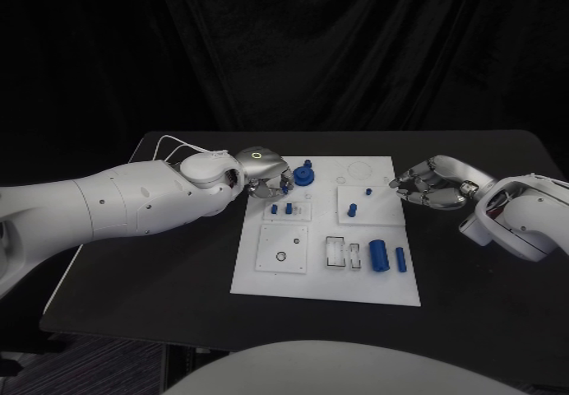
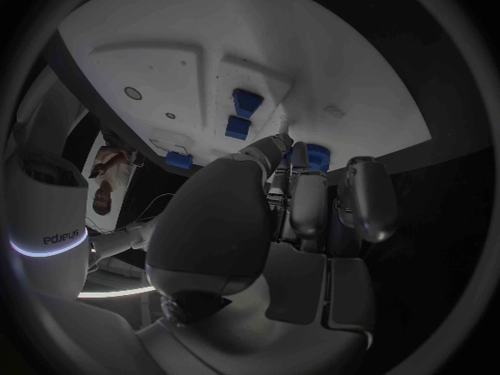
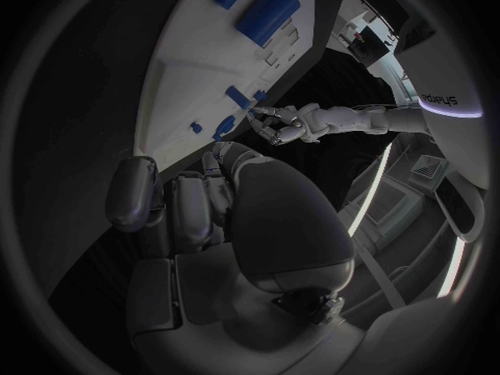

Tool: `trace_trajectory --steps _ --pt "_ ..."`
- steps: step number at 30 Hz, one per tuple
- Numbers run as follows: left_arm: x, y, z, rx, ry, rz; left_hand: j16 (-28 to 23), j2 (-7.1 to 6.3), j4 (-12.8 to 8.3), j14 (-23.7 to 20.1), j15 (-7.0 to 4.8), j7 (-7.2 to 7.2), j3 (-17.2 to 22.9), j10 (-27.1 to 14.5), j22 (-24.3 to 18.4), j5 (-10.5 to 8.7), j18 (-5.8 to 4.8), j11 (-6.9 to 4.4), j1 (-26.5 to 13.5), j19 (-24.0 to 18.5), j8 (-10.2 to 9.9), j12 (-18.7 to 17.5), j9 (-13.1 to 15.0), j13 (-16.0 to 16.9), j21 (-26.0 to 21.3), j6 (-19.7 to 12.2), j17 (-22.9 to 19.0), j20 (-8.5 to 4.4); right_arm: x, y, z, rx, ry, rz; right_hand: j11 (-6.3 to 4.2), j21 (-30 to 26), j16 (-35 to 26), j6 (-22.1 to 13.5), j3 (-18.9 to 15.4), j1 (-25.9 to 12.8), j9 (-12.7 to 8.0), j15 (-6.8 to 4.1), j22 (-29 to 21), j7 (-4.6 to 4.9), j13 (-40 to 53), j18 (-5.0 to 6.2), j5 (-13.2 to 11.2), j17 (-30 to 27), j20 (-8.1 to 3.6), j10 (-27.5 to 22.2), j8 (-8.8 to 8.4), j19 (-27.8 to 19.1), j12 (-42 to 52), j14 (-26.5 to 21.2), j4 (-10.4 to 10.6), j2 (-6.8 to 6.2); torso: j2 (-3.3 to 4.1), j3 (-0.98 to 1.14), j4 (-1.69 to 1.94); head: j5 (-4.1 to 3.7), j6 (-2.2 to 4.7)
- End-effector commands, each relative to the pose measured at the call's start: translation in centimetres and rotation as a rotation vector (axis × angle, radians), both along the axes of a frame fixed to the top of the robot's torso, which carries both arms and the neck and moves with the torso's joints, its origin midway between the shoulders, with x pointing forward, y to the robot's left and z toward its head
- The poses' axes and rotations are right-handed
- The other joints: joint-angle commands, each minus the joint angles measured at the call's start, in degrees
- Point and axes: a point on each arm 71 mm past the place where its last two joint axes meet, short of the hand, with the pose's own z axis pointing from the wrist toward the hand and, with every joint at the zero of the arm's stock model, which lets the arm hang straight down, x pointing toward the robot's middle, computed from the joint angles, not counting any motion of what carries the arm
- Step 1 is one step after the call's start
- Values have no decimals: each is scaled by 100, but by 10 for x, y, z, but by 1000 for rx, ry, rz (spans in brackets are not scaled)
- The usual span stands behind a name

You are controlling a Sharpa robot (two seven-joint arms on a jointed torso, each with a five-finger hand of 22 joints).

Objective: Assemble the parts on the task board

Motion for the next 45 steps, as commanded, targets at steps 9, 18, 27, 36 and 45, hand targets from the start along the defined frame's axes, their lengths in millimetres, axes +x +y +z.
trace_trajectory --steps 9,18,27,36,45 --pt "-2 -3 -3 8 15 -9 -26 11 -20 -42 16 9 16 42 868 -8 80 17 -60 -30 -41 -44 -10 -15 -35 -32 -26 1 0 0 -2 -7 16 -8 15 -26 -28 3 23 -40 -5 9 198 20 -5 93 25 5 -10 -12 3 6 -9 26 5 -32 1 0 0 -4 1" --pt "-2 -3 -5 13 23 -9 -29 13 -17 -44 18 10 16 47 867 -10 80 19 -65 -32 -44 -47 -12 -18 -39 -35 -29 2 0 0 -2 -7 16 -6 15 -32 -38 2 36 -41 -7 9 197 21 -6 94 26 -8 -10 -13 2 5 -9 22 -6 -30 1 0 0 2 1" --pt "-2 -3 -7 21 34 -5 -43 19 -11 -53 22 13 15 68 862 -19 84 21 -79 -41 -53 -53 -16 -26 -61 -41 -49 5 -1 1 -3 -6 18 -4 15 -32 -38 2 36 -41 -7 9 197 21 -6 94 26 -8 -10 -13 2 5 -9 22 -6 -30 1 1 0 -1 1" --pt "0 -2 -10 28 40 3 -63 20 -15 -68 24 12 18 78 858 -30 87 22 -77 -50 -61 -62 -19 -34 -80 -48 -84 7 -1 0 -3 -8 20 -6 15 -32 -38 2 36 -41 -7 9 197 21 -6 94 26 -8 -10 -13 2 5 -9 22 -6 -30 0 1 -2 1 1" --pt "0 -3 -11 32 45 8 -115 -3 -28 -103 39 -26 24 77 845 -139 96 39 -98 -78 -173 -147 -81 -91 -150 -200 -153 21 0 0 -4 -8 21 -5 16 -37 -39 2 45 -43 -8 9 196 22 -11 94 27 -10 -10 -16 2 4 -12 22 -14 -30 -1 2 -2 3 1"
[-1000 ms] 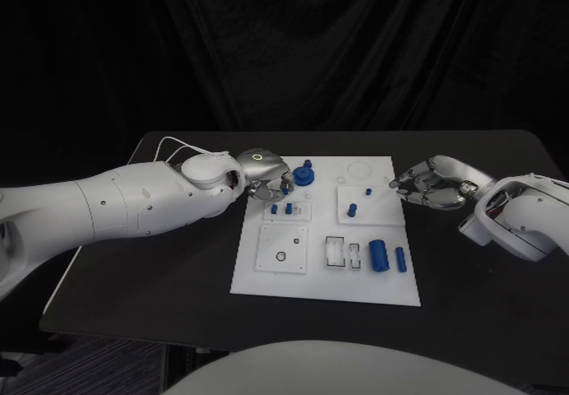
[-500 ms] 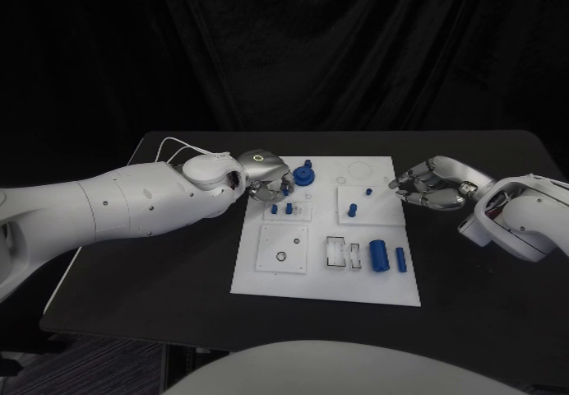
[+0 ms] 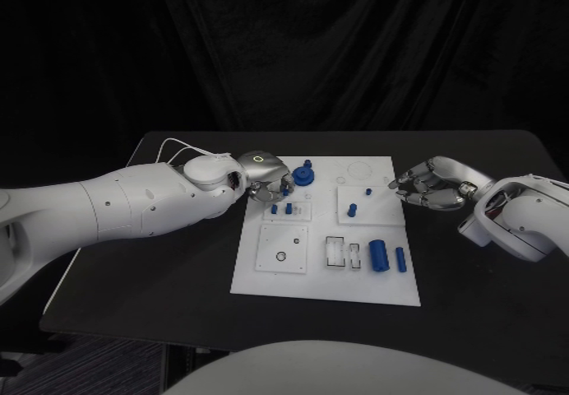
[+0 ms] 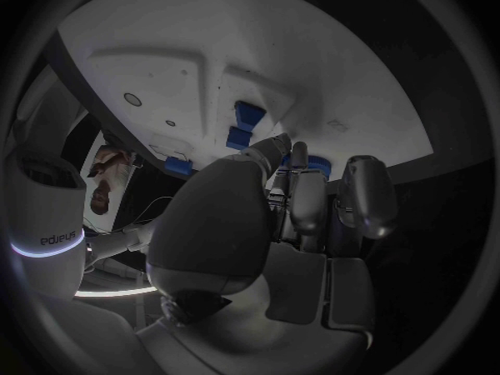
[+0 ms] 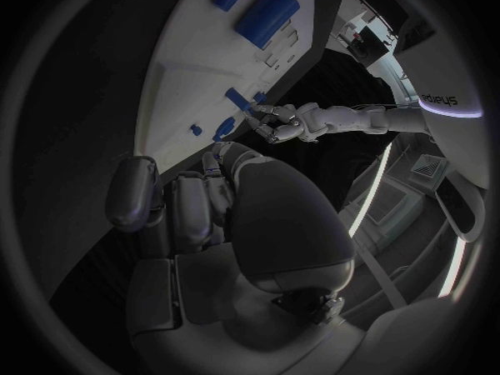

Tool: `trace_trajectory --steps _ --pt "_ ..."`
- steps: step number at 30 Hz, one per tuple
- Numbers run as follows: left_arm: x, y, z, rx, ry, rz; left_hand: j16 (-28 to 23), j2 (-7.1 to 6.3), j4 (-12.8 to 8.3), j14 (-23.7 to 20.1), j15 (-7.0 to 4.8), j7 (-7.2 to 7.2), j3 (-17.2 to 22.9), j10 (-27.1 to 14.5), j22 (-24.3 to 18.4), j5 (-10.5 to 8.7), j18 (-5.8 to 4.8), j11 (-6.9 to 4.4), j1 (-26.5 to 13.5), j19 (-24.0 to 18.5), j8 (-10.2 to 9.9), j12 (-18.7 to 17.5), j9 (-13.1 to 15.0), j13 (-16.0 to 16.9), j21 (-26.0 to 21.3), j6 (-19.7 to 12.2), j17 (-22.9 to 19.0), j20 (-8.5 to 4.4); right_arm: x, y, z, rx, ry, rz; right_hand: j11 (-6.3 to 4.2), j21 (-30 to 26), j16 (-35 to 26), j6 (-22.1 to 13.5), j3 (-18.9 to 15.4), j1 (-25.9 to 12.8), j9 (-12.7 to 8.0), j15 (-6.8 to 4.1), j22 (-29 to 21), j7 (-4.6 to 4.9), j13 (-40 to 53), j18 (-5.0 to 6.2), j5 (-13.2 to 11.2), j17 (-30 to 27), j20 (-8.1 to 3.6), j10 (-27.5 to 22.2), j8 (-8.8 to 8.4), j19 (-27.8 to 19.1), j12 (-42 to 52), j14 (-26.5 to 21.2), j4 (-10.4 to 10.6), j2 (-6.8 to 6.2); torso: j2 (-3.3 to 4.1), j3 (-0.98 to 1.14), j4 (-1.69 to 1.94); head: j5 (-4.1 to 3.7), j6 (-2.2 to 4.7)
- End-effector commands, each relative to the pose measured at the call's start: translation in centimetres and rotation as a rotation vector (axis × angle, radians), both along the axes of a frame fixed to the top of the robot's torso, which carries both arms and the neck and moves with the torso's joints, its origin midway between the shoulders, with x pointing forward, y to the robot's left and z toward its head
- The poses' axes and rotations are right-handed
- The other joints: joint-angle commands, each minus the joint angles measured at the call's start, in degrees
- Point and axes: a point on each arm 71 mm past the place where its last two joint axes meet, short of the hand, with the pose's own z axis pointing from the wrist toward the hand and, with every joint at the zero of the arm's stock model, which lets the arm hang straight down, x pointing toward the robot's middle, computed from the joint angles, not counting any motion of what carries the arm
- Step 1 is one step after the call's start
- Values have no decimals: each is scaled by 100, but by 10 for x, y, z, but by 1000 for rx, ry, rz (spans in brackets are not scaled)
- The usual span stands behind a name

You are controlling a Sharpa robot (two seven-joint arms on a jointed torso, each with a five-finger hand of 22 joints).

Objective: Assemble the parts on the task board

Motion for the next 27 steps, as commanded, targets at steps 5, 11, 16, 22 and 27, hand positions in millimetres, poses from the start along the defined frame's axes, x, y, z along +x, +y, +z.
trace_trajectory --steps 5,11,16,22,27 --pt "0 0 -3 17 19 7 -121 -88 -13 -113 54 -105 4 -58 825 -185 110 78 -84 -95 -73 -140 -146 -78 -132 -408 -162 25 0 -1 -2 -7 15 -8 16 -37 -39 2 29 -43 -9 9 193 22 -8 94 27 -5 -10 -16 2 4 -12 22 2 -30 1 0 1 7 1" --pt "0 2 -2 11 7 14 -170 -155 31 -126 79 -261 -27 -163 823 -391 114 114 -131 -93 -73 -248 -404 -129 -189 -960 -228 57 0 0 -2 -8 18 -7 15 -44 -41 12 38 -44 -7 9 190 20 -9 96 28 -6 -10 -17 8 1 -12 21 -6 -27 3 1 1 9 1" --pt "1 4 -1 5 -6 27 -191 -172 51 -130 93 -359 -48 -221 823 -409 116 133 -135 -88 -73 -317 -591 -181 -218 -1321 -258 70 0 0 -3 -9 20 -6 14 -42 -40 22 42 -46 -5 9 192 19 -6 95 28 -5 -10 -15 13 3 -10 21 -9 -25 2 0 2 16 1" --pt "3 13 1 -6 -36 59 -228 -192 77 -151 107 -371 -87 -255 807 -431 129 149 -146 -107 -67 -369 -766 -231 -300 -1617 -315 76 -1 -1 -3 -10 23 -8 14 -46 -44 31 44 -47 -3 8 191 17 -10 96 28 -11 -10 -17 18 1 -12 20 -12 -25 1 1 1 16 1" --pt "1 31 6 -35 -89 99 -230 -202 77 -154 119 -291 -98 -246 805 -423 130 169 -137 -110 -49 -372 -805 -242 -315 -1619 -314 80 -2 -4 -2 -12 23 -21 10 114 62 40 47 -58 -2 2 287 13 -32 58 24 155 -14 -25 23 82 -21 70 -28 -43 1 -3 1 62 1"
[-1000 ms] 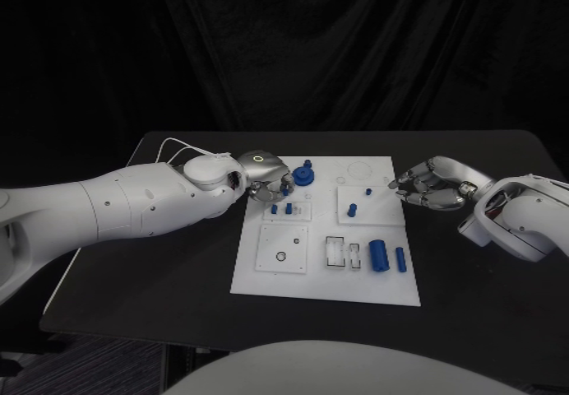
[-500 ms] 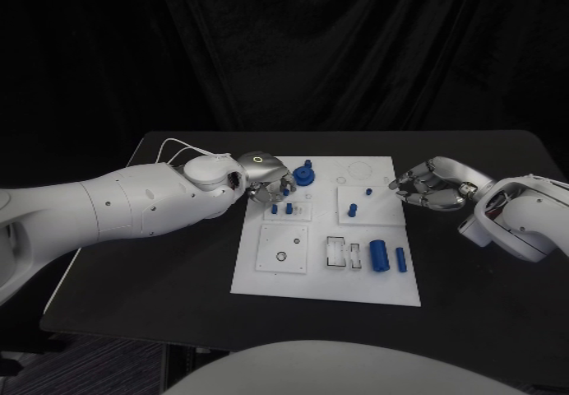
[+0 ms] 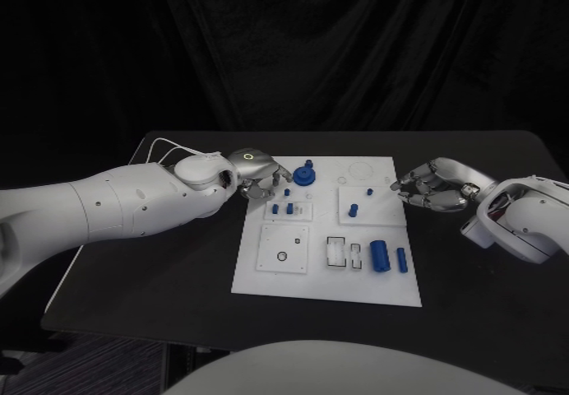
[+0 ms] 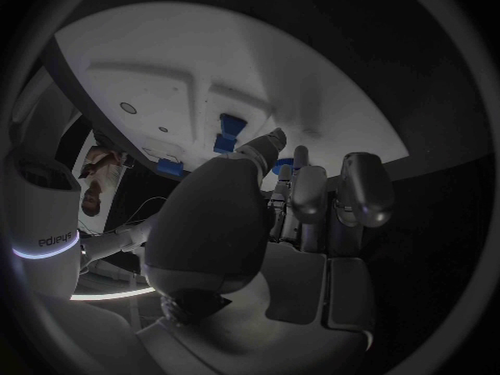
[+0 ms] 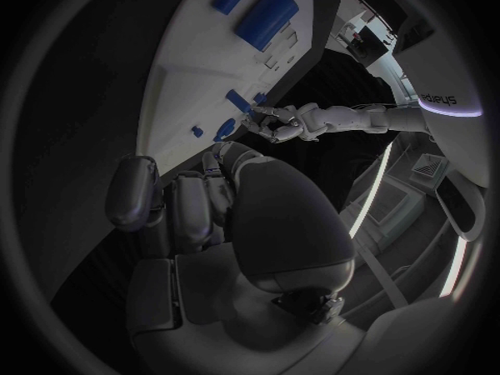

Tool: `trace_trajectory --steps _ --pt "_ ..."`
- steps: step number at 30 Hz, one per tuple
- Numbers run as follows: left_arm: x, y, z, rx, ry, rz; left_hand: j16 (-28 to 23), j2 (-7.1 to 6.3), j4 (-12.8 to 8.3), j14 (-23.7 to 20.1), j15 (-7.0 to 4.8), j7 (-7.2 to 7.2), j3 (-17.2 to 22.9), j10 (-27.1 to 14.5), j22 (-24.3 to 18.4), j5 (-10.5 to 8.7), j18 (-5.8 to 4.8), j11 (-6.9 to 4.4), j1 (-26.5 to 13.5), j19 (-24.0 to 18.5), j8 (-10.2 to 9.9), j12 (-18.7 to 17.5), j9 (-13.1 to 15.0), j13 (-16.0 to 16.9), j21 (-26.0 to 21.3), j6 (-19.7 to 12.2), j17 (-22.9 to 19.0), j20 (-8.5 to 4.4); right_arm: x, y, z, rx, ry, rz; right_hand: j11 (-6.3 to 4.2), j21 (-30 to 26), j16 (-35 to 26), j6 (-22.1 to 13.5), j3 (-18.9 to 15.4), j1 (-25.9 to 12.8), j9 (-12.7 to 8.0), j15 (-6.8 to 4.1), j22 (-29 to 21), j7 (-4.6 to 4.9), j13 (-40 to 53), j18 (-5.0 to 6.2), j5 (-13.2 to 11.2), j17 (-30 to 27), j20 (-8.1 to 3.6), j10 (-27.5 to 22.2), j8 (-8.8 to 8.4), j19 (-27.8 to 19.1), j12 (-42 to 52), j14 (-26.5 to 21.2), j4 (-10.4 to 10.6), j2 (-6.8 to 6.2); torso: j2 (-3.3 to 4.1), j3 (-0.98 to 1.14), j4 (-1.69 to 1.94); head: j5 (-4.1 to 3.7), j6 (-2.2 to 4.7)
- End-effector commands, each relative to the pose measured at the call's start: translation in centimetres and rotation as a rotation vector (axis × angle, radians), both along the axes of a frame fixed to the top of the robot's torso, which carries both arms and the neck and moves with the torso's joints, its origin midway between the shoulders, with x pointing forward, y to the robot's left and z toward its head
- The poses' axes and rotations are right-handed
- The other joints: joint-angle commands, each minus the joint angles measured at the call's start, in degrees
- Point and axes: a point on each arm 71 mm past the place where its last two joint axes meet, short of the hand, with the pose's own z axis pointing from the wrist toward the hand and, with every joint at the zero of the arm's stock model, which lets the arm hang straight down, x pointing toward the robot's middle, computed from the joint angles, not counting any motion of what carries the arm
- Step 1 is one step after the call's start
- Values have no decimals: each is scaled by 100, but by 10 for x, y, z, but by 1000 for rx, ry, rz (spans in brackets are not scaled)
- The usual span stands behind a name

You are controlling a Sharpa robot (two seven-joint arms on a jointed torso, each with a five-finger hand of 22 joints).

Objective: Assemble the parts on the task board

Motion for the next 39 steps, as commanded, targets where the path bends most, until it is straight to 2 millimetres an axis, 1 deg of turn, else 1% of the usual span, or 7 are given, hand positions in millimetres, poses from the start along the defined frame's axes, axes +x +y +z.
trace_trajectory --steps 1,10,13,18,29,37,39 --pt "-1 12 6 -44 -80 34 -7 -69 12 -16 29 56 -35 -19 807 -11 38 24 -1 -17 9 -32 -14 -8 -29 13 22 30 -2 -2 -1 -9 13 -23 7 153 104 45 33 -37 -2 0 299 11 -18 55 24 184 -16 -32 26 93 -28 82 -21 -27 -1 -2 0 38 1" --pt "-19 51 23 -134 -219 45 -157 -123 16 -228 158 291 -253 -943 705 20 109 205 79 -207 24 -39 -257 20 -496 154 -228 150 6 -1 19 -62 12 -57 84 -1033 -800 -107 181 -44 -39 113 -307 120 -1712 286 -31 -1067 41 -1565 -45 -562 -1256 -533 -193 -356 4 -5 -4 48 1" --pt "-28 59 29 -175 -263 23 -925 -91 105 -1160 282 121 -405 -1740 347 71 327 290 168 -949 21 277 -428 184 -1919 -56 -1382 228 14 3 34 -107 13 -53 257 -2081 -1483 -267 415 25 -71 249 -765 224 -2744 448 93 -2056 168 -3013 -110 -1372 -2196 -1371 -340 -539 1 -3 -13 106 1" --pt "-41 70 38 -357 -227 8 -1774 -74 251 -2147 328 7 -553 -2480 -102 308 549 272 279 -1902 92 1145 -537 419 -3764 244 -2288 309 26 16 57 -211 -28 -21 363 -2266 -1464 -287 587 133 -23 337 -711 296 -2980 507 483 -2273 257 -3506 24 -1733 -2577 -1801 -623 -639 10 -23 8 140 1" --pt "-47 83 48 -891 37 100 -3375 374 605 -3756 756 464 -744 -2850 -696 768 387 144 204 -3385 375 2088 -617 245 -5378 896 -3059 628 39 47 55 -424 -171 55 541 -2437 -1367 -603 413 -83 60 525 -452 327 -3321 561 51 -2663 441 -4354 265 -2423 -3038 -2573 -895 -715 23 -100 131 -140 1" --pt "-48 86 51 -1294 229 129 -4206 758 580 -5097 1262 465 -754 -3364 -1237 1497 44 722 415 -4978 303 2326 -742 2 -6079 679 -3722 766 34 55 30 -465 -219 84 605 -2479 -1166 -734 257 -168 98 588 -382 285 -3440 584 -21 -2779 540 -4767 391 -2515 -3146 -2717 -937 -753 31 -143 224 -293 1" --pt "-50 84 53 -1348 240 118 -4175 785 540 -5018 1206 472 -715 -3275 -1297 1585 69 665 480 -4966 344 2380 -740 -60 -6057 719 -3792 761 32 55 23 -460 -226 85 617 -2518 -1093 -784 126 -230 109 606 -391 280 -3461 587 -202 -2831 570 -4866 434 -2506 -3125 -2720 -908 -791 47 -157 236 -316 1"
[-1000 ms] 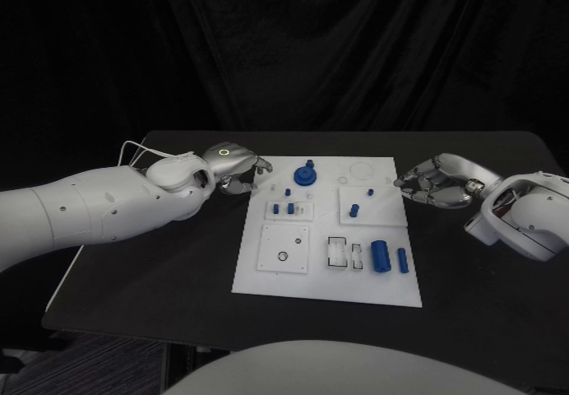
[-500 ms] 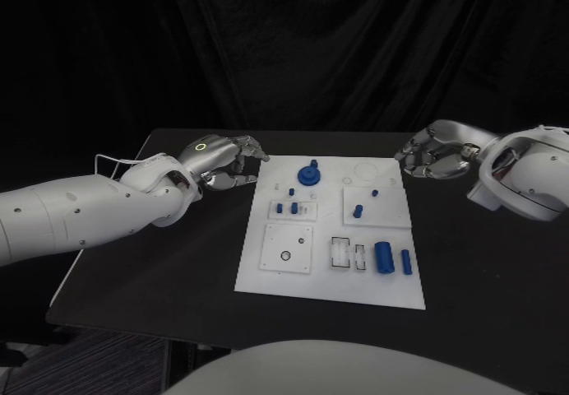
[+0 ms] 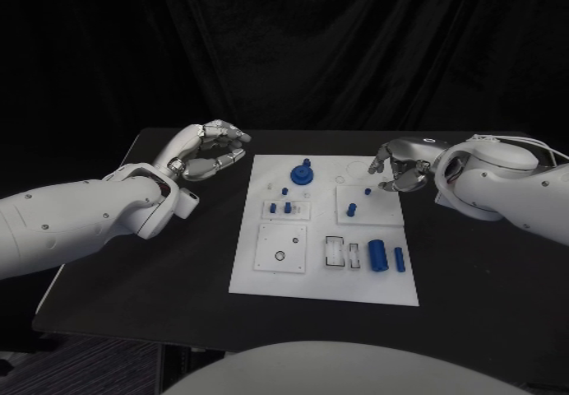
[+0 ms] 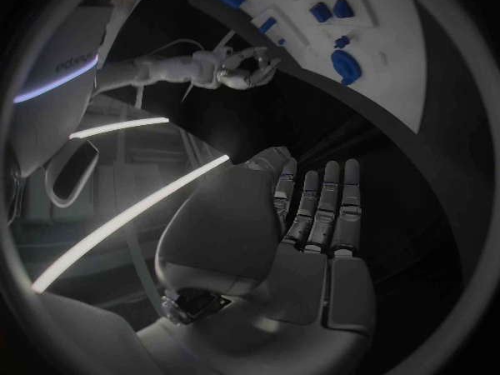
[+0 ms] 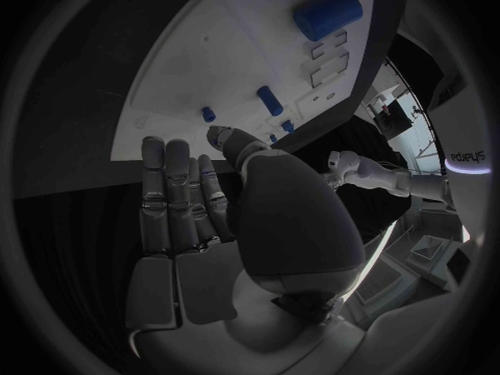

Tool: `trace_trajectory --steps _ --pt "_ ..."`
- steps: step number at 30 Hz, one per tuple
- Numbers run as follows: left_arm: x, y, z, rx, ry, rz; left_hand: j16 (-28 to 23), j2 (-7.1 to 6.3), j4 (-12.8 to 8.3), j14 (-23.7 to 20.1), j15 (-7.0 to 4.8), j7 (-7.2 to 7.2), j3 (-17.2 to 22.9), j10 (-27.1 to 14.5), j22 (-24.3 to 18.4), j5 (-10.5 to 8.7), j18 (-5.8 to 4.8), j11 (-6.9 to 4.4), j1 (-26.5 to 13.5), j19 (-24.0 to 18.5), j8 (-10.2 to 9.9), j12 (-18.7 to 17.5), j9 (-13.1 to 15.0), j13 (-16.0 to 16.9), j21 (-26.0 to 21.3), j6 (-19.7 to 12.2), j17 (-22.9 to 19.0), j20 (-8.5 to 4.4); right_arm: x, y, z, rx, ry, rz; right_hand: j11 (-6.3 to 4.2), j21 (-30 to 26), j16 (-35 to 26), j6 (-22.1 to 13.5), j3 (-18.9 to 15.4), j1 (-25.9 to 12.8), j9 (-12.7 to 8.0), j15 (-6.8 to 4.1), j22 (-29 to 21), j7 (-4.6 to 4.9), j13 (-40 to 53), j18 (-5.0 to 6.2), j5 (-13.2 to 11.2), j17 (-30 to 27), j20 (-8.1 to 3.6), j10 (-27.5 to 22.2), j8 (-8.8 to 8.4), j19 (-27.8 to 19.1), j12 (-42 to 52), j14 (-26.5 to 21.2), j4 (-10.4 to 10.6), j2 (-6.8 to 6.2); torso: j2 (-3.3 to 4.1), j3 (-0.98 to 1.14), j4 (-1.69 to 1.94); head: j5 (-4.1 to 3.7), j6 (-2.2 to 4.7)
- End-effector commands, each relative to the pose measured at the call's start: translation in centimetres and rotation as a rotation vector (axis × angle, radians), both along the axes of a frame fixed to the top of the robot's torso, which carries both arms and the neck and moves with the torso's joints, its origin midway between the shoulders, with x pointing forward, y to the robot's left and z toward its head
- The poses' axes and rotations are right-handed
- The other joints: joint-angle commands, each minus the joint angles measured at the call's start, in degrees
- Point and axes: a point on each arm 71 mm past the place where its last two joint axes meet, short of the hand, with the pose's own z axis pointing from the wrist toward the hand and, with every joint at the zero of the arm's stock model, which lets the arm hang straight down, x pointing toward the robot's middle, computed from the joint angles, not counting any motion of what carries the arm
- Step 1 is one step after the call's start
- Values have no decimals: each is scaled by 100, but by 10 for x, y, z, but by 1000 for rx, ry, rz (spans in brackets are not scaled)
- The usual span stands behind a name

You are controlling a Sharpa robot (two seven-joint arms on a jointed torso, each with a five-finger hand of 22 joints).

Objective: Assemble the parts on the task board

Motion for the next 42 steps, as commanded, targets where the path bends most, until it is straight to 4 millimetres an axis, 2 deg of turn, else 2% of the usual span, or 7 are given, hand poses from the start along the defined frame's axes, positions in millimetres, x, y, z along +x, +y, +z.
trace_trajectory --steps 1,5,6,13,19,27,42 --pt "-5 0 9 -332 -5 -58 18 -1 -55 70 -29 16 14 84 -72 115 -8 -31 83 -28 53 53 0 -62 8 49 -81 -1 -1 -2 -6 -40 -78 -1 -5 -56 78 -96 -140 -50 11 17 -11 -31 -35 94 -126 -60 47 -162 42 4 -1 -30 23 -24 23 -37 53 -50 1" --pt "-8 -2 11 -388 8 -78 21 4 -67 95 17 23 38 71 -122 169 -14 1 104 -18 54 46 -13 -135 7 20 -149 41 -2 -2 -15 -42 -75 -2 68 -140 246 -319 -488 105 20 71 -21 -43 -263 95 -83 -248 87 -674 123 93 -168 -40 68 1 22 -47 59 -91 1" --pt "-9 -3 11 -395 9 -83 25 4 -72 106 31 23 45 68 -133 182 -16 9 111 -13 56 45 -16 -150 8 15 -162 53 -2 -2 -16 -42 -74 -1 75 -145 258 -332 -514 122 21 78 -21 -39 -288 95 -79 -264 93 -700 131 99 -183 -41 76 7 21 -60 62 -101 1" --pt "-13 -8 12 -428 21 -110 52 2 -95 185 40 23 81 85 -187 251 4 -3 137 40 60 57 -30 -230 21 -13 -236 83 -4 0 -22 -31 -78 14 98 -158 347 -366 -622 222 30 97 -10 -34 -438 102 10 -357 114 -714 196 162 -224 -5 130 59 24 -64 73 -161 1" --pt "-13 -10 10 -439 43 -127 60 11 -94 220 81 33 101 67 -223 268 6 22 132 80 64 49 -38 -281 25 -26 -283 129 -5 1 -25 -22 -82 28 91 -135 414 -355 -651 243 41 94 10 -48 -538 103 50 -426 112 -563 257 248 -192 55 173 100 0 -41 44 -150 1" --pt "-11 -12 8 -443 66 -139 76 14 -98 269 126 48 120 60 -268 281 13 53 127 123 76 51 -45 -333 23 -31 -332 183 -5 3 -28 16 -93 47 -3 315 714 -52 -341 202 84 -6 256 -53 -988 19 548 -260 23 294 392 746 -228 482 181 132 14 -39 41 -159 1" --pt "-11 -13 -1 -441 102 -141 87 22 -123 301 163 74 159 81 -320 306 23 88 143 141 99 65 -47 -382 16 -18 -384 232 -5 5 -32 30 -88 57 -135 780 1000 338 123 20 151 -132 500 6 -1416 -78 620 169 -107 1154 441 1221 -496 1011 236 79 17 -45 52 -196 1"
